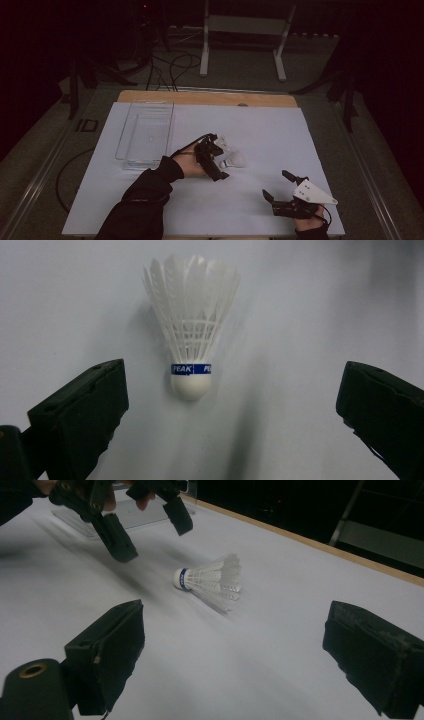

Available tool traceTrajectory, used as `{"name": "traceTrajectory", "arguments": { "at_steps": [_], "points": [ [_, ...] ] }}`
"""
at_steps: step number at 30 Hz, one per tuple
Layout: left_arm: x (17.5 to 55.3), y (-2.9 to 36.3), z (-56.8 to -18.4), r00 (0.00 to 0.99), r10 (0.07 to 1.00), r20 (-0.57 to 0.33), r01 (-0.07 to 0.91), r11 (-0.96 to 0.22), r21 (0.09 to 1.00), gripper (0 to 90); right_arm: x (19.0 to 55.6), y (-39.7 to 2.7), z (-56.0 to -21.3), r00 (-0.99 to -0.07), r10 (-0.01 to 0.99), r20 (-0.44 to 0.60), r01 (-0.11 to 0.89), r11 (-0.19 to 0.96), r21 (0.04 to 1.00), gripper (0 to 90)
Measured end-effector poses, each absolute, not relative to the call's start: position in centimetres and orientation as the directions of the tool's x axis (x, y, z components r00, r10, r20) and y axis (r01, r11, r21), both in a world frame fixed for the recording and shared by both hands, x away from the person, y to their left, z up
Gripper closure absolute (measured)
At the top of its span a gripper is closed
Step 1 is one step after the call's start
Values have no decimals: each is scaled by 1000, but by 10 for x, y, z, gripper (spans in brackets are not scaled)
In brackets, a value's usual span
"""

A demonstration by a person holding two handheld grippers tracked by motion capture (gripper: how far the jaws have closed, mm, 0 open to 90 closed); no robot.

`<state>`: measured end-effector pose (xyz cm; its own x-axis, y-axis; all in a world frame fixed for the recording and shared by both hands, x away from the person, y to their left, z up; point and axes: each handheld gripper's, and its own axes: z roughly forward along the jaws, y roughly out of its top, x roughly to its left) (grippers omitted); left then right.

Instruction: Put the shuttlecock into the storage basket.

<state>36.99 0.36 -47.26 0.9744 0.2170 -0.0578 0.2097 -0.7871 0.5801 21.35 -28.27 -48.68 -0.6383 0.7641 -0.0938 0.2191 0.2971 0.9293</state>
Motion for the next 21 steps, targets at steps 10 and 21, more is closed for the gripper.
{"name": "traceTrajectory", "arguments": {
  "at_steps": [10,21],
  "points": [
    [375,0,-485,974,220,-49,210,-806,553,54,214,-282,-487,-640,762,-97,218,301,928,96],
    [379,-7,-496,973,226,-43,215,-827,520,155,214,-282,-487,-643,760,-97,219,303,928,97]
  ]
}}
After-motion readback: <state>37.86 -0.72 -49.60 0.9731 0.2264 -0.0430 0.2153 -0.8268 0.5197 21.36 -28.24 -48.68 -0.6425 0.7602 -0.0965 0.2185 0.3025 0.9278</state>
